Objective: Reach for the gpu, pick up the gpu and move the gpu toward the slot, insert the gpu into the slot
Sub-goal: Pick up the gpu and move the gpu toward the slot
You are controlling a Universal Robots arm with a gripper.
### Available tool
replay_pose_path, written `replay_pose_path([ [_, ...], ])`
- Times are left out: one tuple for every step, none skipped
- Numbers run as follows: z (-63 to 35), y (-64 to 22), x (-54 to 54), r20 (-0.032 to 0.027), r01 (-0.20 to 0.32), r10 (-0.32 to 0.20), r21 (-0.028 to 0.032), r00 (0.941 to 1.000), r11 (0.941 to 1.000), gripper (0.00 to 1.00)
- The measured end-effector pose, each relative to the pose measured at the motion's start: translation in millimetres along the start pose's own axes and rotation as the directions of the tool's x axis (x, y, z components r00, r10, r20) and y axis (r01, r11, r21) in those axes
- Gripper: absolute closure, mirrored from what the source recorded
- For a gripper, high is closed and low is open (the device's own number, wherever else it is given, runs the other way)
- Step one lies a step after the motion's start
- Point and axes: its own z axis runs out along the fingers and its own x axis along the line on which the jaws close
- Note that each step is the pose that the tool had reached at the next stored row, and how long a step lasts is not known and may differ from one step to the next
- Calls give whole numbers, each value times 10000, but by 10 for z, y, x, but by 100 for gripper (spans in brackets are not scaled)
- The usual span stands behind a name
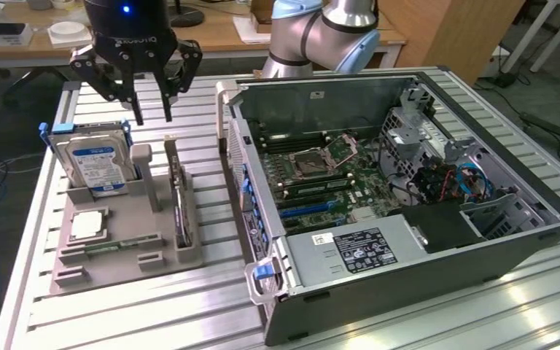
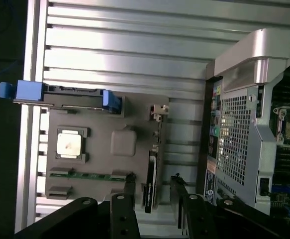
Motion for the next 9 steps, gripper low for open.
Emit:
replay_pose_path([
  [18,-12,2,-5,18,-18,-1,10000,10000,58],
  [35,-31,3,-10,39,-39,-1,10000,10000,58],
  [52,-48,5,-14,55,-55,-1,10000,10000,58],
  [71,-64,6,-19,72,-72,-3,10000,10000,58],
  [88,-79,7,-29,89,-89,-4,10000,10000,58],
  [105,-91,7,-43,109,-109,-4,9999,9999,58],
  [122,-102,7,-52,122,-122,-4,9999,9999,58],
  [140,-114,4,-54,124,-125,-4,9999,9999,58],
  [157,-125,1,-55,124,-124,-5,9999,9999,58],
])
